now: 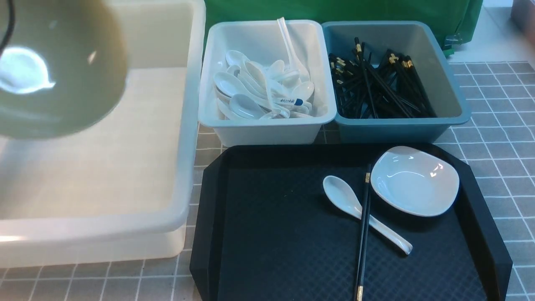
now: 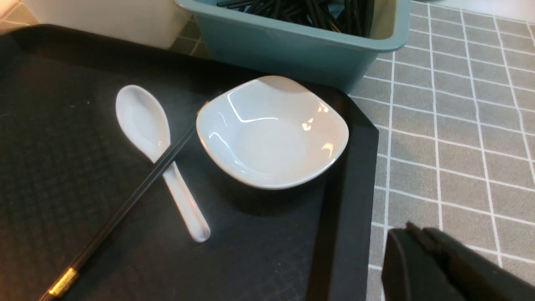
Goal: On grey table put chopsticks spoon bowls plates into blue grey white boxes.
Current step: 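Place the tan bowl onto the bowl stack in the left bin with the left gripper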
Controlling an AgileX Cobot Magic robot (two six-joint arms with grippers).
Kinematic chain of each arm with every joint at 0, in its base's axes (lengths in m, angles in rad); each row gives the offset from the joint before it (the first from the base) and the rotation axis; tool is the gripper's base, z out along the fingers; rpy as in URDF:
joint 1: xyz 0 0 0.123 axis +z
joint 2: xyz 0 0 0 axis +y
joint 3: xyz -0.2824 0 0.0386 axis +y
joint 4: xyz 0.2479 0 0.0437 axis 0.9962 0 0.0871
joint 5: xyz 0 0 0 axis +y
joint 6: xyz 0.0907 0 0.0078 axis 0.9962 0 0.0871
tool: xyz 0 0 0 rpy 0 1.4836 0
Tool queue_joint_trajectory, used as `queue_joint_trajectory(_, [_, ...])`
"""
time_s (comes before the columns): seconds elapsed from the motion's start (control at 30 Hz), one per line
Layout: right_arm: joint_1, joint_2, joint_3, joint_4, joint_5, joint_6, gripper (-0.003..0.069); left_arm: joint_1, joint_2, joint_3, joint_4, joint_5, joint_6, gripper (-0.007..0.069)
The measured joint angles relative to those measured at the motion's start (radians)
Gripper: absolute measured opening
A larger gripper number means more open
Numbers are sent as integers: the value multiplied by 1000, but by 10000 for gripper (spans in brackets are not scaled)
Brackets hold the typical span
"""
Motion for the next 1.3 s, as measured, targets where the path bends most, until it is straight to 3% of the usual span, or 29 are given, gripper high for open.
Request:
queue_joint_trajectory(0.1, [0,0,0,1,0,1,43,0,101,78,32,-74,-70,4])
queue_joint_trajectory(0.37, [0,0,0,2,0,1,43,-27,258,110,28,-102,-82,4])
queue_joint_trajectory(0.6, [0,0,0,2,0,1,45,-28,308,108,162,-115,-120,29])
queue_joint_trajectory(0.93, [0,0,0,2,0,1,48,-28,286,78,231,-87,-92,365])
queue_joint_trajectory(1.03, [0,0,0,2,0,1,52,-28,249,60,217,-69,-92,409])
queue_joint_trajectory(1.17, [0,0,0,2,0,1,57,-28,207,47,131,-67,-88,409])
queue_joint_trajectory(1.3, [0,0,0,2,0,1,59,-40,212,53,25,-72,-11,334])
